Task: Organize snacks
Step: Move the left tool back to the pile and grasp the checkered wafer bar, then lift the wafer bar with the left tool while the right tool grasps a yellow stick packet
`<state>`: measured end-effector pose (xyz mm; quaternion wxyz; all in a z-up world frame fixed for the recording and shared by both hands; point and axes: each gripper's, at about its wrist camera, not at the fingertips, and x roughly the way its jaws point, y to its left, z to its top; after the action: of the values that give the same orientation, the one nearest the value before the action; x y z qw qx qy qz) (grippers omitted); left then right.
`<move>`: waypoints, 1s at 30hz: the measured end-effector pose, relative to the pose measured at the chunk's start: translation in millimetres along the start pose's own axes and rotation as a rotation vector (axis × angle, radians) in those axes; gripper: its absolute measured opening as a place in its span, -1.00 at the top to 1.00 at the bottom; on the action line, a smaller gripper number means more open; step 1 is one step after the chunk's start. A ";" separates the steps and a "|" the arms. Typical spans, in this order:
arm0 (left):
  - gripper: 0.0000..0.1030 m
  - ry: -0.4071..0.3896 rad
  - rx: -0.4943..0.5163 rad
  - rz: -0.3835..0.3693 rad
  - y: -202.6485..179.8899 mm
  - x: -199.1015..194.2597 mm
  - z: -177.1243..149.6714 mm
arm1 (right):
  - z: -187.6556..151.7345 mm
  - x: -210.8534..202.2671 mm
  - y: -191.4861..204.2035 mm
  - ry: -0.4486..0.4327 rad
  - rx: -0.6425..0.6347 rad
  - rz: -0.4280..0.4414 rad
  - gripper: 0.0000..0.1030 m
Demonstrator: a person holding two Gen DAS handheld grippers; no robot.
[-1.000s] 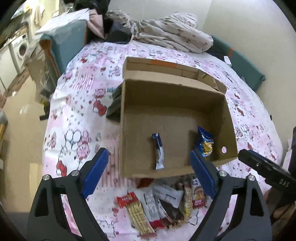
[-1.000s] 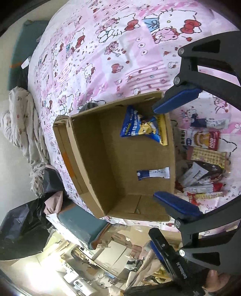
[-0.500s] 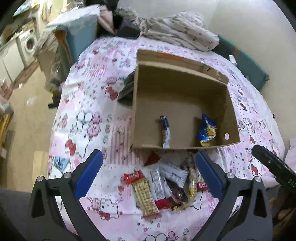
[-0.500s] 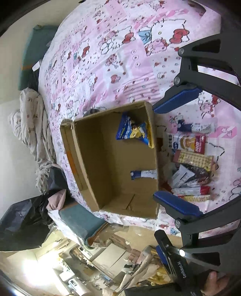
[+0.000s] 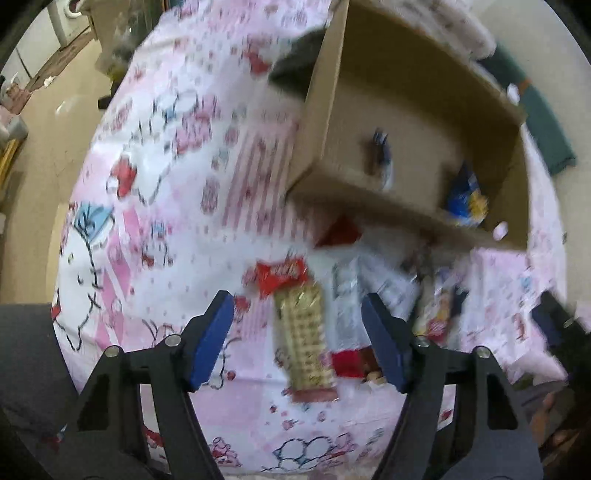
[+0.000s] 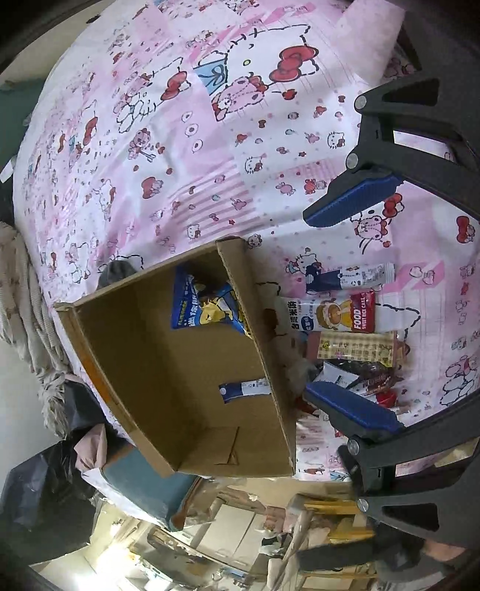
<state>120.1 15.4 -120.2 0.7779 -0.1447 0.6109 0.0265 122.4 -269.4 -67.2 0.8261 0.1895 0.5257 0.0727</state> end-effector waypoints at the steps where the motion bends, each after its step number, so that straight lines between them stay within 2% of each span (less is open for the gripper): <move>1: -0.33 0.020 0.011 0.019 -0.8 7.3 -3.9 | 0.4 1.6 0.7 0.005 0.001 0.000 -0.71; 3: -0.32 0.088 0.023 0.013 -2.5 23.1 -10.0 | 0.3 5.2 2.5 0.017 -0.003 0.000 -0.71; 8: -0.09 0.193 -0.012 -0.045 -1.9 47.4 -20.0 | 0.7 9.3 6.5 0.027 -0.008 0.017 -0.71; 9: 0.02 0.198 -0.010 -0.049 -2.3 49.2 -21.3 | 0.5 9.5 6.8 0.028 -0.005 0.030 -0.71; 10: 0.32 0.196 0.001 -0.059 -4.4 48.0 -22.2 | 0.6 10.1 7.7 0.031 -0.006 0.038 -0.71; 11: 0.52 0.205 0.015 -0.085 -7.3 46.8 -22.9 | 0.7 10.8 8.7 0.034 -0.010 0.039 -0.71; 12: 0.58 0.215 0.034 -0.083 -12.2 43.8 -22.5 | 0.9 11.3 8.9 0.036 -0.011 0.041 -0.71; 15: 0.58 0.204 0.073 -0.061 -16.9 29.8 -26.5 | 1.1 10.9 8.0 0.037 -0.004 0.052 -0.71; 18: 0.58 0.207 0.107 -0.078 -19.3 14.6 -28.7 | 1.5 10.9 4.0 0.042 0.019 0.058 -0.71; 20: 0.58 0.144 0.152 -0.023 -21.6 0.2 -25.0 | 1.6 13.1 1.9 0.056 0.036 0.066 -0.71; 22: 0.58 0.124 0.149 -0.024 -19.2 -5.8 -20.5 | 0.9 17.5 1.8 0.085 0.048 0.092 -0.67; 27: 0.58 0.092 0.150 0.025 -16.4 -4.0 -13.7 | -6.9 35.2 12.6 0.198 0.052 0.214 -0.16; 30: 0.58 0.104 0.138 0.013 -15.3 -0.6 -11.5 | -14.1 51.2 17.4 0.280 0.072 0.266 -0.01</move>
<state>112.5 -2.2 -119.1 0.7530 -0.0877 0.6519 -0.0182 133.5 -233.7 -108.8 0.7205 0.2748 0.6083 0.1878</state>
